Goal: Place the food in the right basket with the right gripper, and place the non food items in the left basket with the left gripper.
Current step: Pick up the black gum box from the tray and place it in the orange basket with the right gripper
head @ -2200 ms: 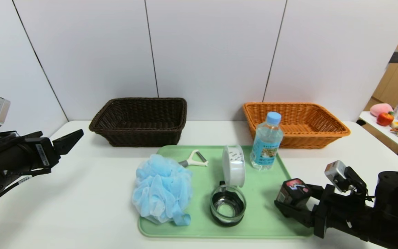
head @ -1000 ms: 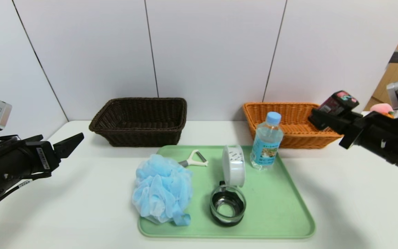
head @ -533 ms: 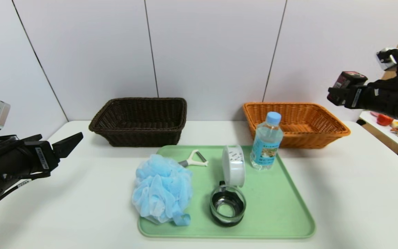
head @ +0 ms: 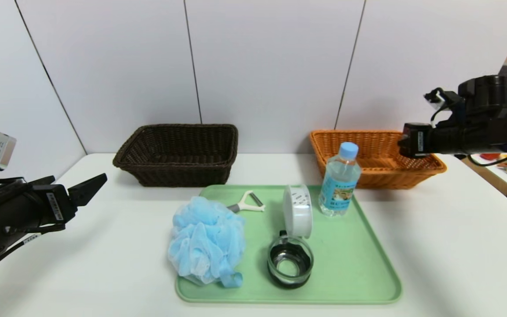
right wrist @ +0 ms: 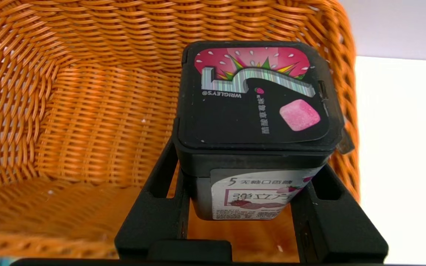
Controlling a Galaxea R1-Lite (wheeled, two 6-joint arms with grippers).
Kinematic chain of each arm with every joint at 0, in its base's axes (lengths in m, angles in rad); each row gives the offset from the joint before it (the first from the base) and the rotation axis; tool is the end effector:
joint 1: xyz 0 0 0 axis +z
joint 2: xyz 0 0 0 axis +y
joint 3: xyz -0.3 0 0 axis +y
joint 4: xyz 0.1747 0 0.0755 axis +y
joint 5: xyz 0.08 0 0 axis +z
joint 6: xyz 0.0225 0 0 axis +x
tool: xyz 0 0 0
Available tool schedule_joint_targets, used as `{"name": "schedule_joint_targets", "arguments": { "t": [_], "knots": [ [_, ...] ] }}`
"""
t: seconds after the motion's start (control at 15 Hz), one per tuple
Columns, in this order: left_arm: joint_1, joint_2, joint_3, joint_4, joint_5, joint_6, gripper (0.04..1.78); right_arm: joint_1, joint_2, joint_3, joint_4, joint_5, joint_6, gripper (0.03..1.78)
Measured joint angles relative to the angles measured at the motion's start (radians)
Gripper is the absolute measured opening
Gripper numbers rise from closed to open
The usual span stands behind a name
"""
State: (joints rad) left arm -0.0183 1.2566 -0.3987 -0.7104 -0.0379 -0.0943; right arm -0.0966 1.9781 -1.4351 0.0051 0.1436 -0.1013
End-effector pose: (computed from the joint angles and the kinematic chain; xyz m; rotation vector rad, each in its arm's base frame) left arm 0.1800 -0.0041 0.1875 -0.0955 0.1500 -0.0491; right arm 0.3932 -0.0349 0.1965 -0.0331 0.5411 0.0733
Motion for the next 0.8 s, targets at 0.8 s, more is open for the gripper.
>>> {"name": "schedule_joint_targets", "arguments": {
  "t": [0.8],
  "knots": [
    [0.0, 0.003, -0.006, 0.0, 0.0, 0.0, 1.69, 0.044, 0.142, -0.12, 0.069, -0.064, -0.002, 0.75]
  ]
}}
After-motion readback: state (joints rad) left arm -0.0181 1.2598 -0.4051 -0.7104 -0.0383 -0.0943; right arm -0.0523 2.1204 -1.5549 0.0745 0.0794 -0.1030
